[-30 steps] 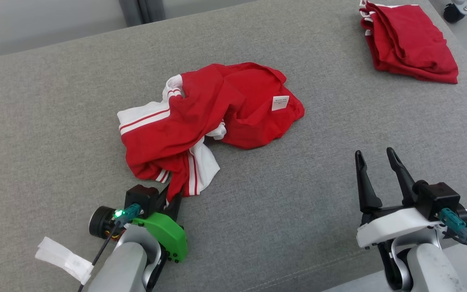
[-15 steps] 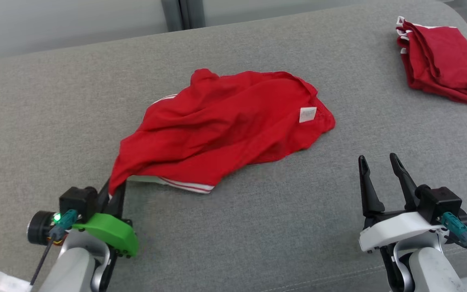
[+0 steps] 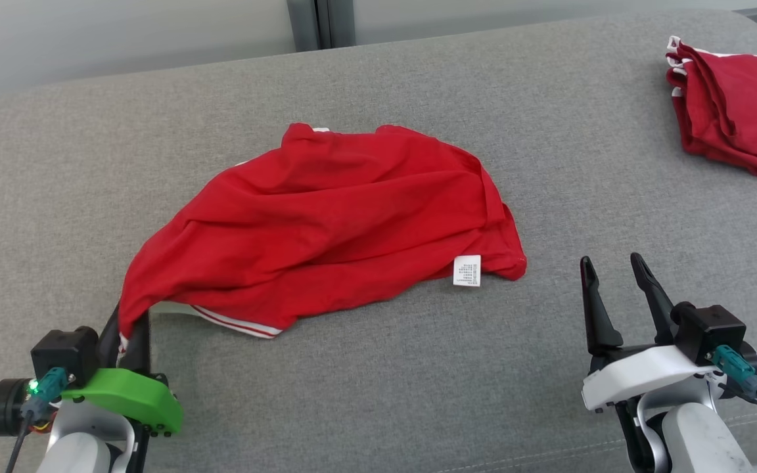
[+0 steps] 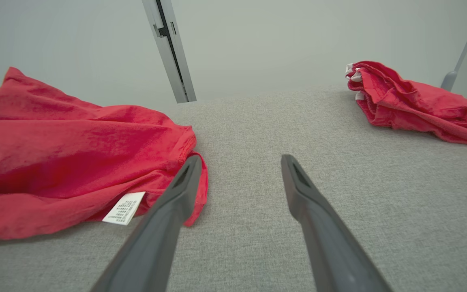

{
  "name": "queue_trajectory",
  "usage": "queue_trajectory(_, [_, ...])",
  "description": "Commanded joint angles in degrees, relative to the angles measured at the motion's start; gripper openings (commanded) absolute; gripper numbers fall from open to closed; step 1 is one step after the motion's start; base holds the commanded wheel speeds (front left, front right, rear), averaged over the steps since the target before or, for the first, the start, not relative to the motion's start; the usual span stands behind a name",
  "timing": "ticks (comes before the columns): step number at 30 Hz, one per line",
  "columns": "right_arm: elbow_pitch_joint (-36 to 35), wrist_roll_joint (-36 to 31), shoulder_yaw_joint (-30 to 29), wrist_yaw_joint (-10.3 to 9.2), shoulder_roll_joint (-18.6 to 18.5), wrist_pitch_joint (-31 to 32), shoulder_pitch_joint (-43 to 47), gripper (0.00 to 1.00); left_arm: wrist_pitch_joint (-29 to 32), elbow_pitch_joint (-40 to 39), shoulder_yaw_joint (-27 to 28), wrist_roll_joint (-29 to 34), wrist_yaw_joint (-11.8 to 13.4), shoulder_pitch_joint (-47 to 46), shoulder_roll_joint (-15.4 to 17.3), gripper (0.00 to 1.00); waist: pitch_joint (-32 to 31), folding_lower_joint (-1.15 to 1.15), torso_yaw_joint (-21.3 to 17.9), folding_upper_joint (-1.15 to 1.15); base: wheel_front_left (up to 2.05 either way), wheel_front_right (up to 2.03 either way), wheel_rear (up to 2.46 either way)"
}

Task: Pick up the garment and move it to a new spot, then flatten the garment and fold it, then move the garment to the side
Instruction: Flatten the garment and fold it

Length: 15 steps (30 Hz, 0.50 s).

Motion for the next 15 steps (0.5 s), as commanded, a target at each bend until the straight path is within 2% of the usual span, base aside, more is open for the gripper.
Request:
queue_trajectory(1, [0.27, 0.04, -0.29, -0.04, -0.13, -0.30, -0.07, 1.00, -0.60, -0.38, -0.14, -0.28, 0.10, 0.24, -0.29, 1.00, -0.29, 0.00, 0.27, 0.00, 0.00, 0.00, 0.00])
queue_trajectory(7, [1.21, -0.26, -0.50, -0.04, -0.22, -0.43, 0.47, 1.00, -3.90, -2.43, 0.88, 0.38, 1.16, -0.13, -1.77, 1.00, -2.09, 0.00, 1.84, 0.00, 0.00, 0.00, 0.00])
queue_trajectory(15, [2.21, -0.11, -0.54, -0.04, -0.69, -0.35, 1.67, 1.00, -5.18, -7.59, 5.87, 2.63, 2.61, 3.55, -4.24, 1.00, -5.13, 0.00, 4.02, 0.00, 0.00, 0.00, 0.00])
